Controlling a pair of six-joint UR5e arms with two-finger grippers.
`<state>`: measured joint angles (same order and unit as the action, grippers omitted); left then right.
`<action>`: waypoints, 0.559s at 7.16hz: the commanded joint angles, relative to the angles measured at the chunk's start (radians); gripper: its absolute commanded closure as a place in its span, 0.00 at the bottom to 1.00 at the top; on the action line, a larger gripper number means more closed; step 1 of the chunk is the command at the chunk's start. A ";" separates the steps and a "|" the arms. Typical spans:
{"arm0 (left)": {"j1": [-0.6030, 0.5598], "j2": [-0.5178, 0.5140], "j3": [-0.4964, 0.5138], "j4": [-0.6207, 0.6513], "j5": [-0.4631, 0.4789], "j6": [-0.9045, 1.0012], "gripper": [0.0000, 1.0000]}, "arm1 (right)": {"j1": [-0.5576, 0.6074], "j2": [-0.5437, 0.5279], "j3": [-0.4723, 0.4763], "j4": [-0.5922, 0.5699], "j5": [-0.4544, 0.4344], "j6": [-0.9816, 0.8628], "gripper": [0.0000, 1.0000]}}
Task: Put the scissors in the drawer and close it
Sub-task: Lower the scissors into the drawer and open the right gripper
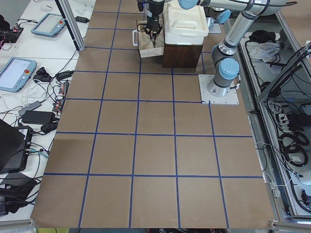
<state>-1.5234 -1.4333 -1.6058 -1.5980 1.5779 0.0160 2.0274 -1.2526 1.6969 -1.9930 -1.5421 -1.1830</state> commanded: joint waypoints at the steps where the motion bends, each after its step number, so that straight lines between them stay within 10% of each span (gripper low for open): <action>1: -0.004 -0.006 0.001 0.017 0.004 0.005 0.00 | 0.001 -0.001 0.007 0.010 0.002 0.002 0.63; 2: -0.004 -0.007 0.001 0.017 0.002 0.005 0.00 | 0.002 -0.002 0.009 0.010 0.002 0.002 0.61; 4: -0.011 -0.006 0.007 0.017 -0.004 0.002 0.00 | 0.002 -0.002 0.010 0.017 0.034 0.011 0.25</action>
<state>-1.5312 -1.4396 -1.6027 -1.5818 1.5766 0.0200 2.0287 -1.2540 1.7052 -1.9818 -1.5246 -1.1789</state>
